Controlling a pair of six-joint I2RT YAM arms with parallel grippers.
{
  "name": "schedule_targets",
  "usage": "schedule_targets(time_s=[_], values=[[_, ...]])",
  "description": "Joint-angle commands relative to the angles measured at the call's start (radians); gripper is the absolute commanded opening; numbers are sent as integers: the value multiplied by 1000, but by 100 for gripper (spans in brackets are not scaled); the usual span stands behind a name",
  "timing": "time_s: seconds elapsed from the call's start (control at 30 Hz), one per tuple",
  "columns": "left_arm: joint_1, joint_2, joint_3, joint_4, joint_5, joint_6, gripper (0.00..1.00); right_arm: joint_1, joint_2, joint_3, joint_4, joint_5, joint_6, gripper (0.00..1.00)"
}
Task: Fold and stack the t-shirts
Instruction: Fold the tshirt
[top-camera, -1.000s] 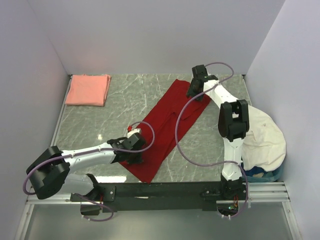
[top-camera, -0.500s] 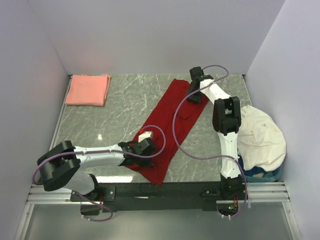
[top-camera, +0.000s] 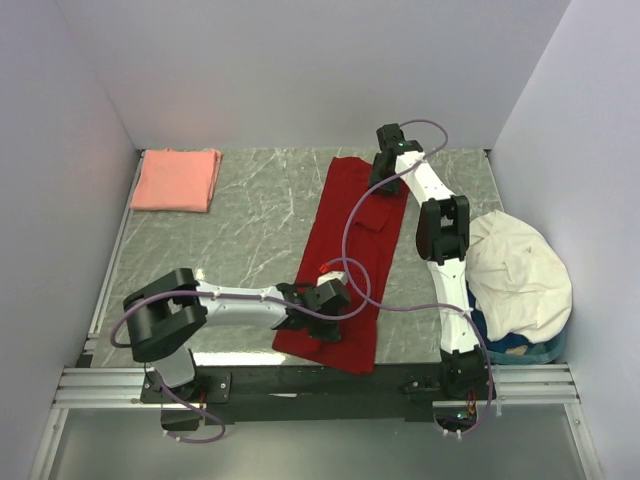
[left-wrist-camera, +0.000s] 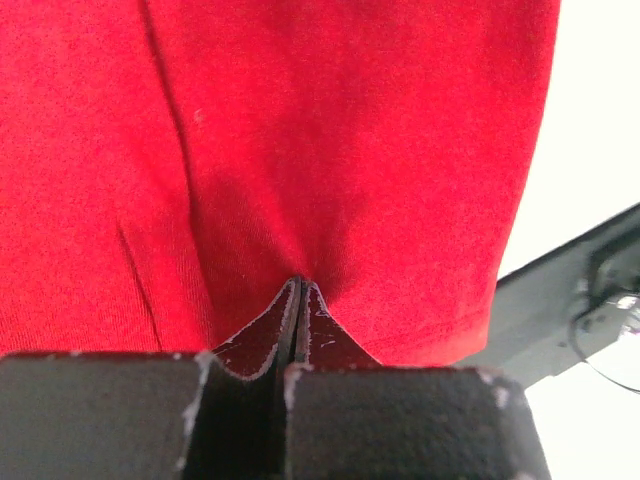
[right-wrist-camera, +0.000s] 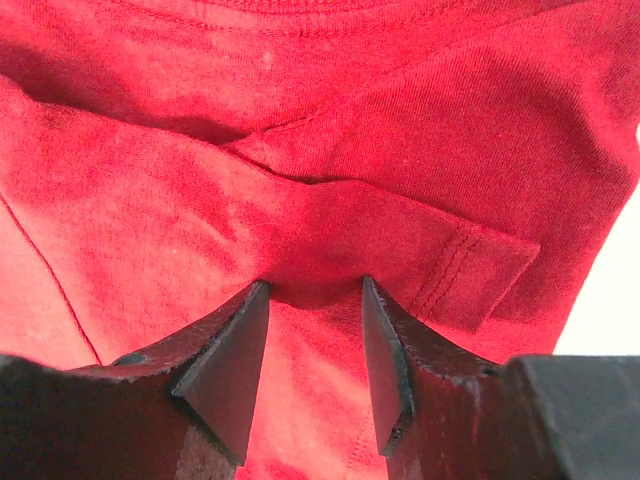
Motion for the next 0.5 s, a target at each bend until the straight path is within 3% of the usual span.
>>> schedule_targets(time_s=[0.0,0.3,0.47], values=[[-17,73,40,16,80,-3,1,-9,43,53,9,-36,-40,50],[-23,148,101,83,140,-32,1,-28,56,95,49,-90,-35,52],[-22,89,95,54,103,-32,1,-29,14,90,74,-91,-48,54]])
